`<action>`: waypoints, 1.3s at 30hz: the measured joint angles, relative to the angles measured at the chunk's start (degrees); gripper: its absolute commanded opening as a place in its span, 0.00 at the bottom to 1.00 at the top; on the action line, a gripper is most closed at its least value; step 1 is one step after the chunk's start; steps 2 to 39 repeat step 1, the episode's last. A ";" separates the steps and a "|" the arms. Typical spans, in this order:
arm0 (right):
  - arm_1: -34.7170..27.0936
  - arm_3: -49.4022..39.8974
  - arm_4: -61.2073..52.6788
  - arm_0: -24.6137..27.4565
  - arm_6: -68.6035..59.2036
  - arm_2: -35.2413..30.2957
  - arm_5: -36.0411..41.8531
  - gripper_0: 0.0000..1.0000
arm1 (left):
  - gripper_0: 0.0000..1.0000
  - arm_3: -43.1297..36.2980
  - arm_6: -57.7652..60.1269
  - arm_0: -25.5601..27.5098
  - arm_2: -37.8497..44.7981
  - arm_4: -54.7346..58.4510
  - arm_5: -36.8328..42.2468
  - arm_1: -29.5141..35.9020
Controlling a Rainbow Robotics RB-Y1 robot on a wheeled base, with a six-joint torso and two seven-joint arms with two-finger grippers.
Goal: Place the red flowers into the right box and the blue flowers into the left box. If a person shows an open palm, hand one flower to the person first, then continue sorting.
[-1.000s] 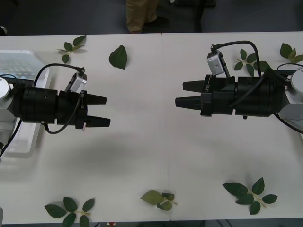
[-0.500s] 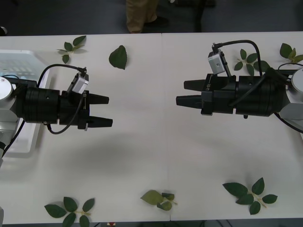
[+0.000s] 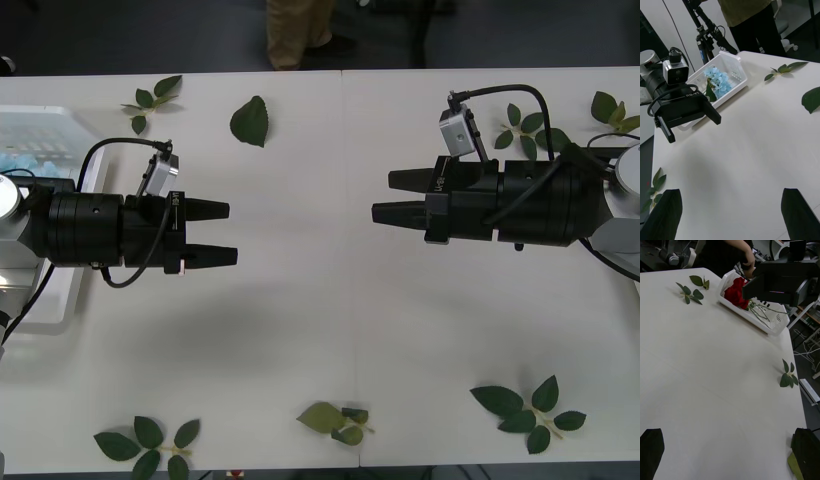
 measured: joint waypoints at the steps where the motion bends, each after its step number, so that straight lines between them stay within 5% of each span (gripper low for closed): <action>1: 0.00 0.00 0.00 0.00 0.00 0.00 0.00 0.77 | 1.00 0.00 0.00 0.00 -0.04 0.00 0.00 0.00; 39: 0.00 0.00 0.00 0.00 0.00 0.00 0.00 0.77 | 1.00 0.00 0.00 0.00 -0.04 0.00 0.00 0.00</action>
